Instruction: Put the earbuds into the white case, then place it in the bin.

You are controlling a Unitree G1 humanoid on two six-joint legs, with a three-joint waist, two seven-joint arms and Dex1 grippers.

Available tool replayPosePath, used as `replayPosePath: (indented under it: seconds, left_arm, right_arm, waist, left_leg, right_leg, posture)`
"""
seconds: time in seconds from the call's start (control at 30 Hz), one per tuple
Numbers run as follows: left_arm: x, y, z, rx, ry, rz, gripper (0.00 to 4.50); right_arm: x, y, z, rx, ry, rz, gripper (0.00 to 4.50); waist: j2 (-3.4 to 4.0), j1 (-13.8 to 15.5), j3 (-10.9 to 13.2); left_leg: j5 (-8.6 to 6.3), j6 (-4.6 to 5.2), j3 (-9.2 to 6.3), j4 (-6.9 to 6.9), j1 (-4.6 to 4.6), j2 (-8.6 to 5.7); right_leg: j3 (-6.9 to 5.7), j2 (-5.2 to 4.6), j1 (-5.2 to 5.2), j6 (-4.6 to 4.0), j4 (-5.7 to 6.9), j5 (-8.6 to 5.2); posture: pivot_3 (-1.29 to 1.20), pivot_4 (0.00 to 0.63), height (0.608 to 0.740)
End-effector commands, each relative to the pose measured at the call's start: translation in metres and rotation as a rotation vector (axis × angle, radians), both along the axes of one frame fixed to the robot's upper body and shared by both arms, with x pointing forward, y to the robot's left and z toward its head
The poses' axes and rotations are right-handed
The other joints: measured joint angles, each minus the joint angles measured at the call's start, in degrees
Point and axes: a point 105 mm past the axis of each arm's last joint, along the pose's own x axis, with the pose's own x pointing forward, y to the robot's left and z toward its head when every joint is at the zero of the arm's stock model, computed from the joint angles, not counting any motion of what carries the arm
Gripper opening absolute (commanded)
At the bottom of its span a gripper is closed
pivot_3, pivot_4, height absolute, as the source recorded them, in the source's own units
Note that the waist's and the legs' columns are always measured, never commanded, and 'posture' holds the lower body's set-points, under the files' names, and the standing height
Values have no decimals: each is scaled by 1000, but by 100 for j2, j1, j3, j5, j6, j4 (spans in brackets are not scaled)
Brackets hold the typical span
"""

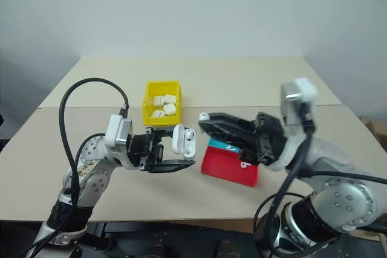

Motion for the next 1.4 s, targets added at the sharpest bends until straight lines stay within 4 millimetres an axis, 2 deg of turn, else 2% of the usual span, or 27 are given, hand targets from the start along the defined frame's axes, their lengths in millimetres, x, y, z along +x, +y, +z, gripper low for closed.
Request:
replayPosePath:
  seconds: [0.03,0.5,0.8,1.4]
  left_arm:
    - [-3,-3,5,-10,-26,-16,2782]
    - [-4,-1,6,-23,-30,31,2782]
    - [-5,0,4,-18,-29,39,2782]
    - [-2,-2,8,-38,-17,50,2782]
  right_arm:
    - [-7,9,-3,-9,-25,18,637]
    - [-5,12,-14,-64,10,42,637]
    - [-4,14,-13,-66,-29,21,637]
    - [-6,16,-23,-98,-124,-35,637]
  waist:
    - [0,-2,0]
    - [-1,-54,1]
    - [-2,-45,1]
    - [-4,-31,3]
  left_leg:
    - [0,0,0,0,-1,0]
    - [0,1,0,-3,-2,0]
    - [0,1,0,-3,-4,0]
    - [-1,1,1,-4,-10,0]
  right_leg:
    - [0,0,-1,1,0,-1]
    - [1,0,-3,5,-5,-4]
    - [1,1,-4,6,-10,-5]
    - [0,0,-6,7,-20,-6]
  posture:
    - [0,150,740]
    - [0,150,740]
    - [0,150,740]
    - [0,150,740]
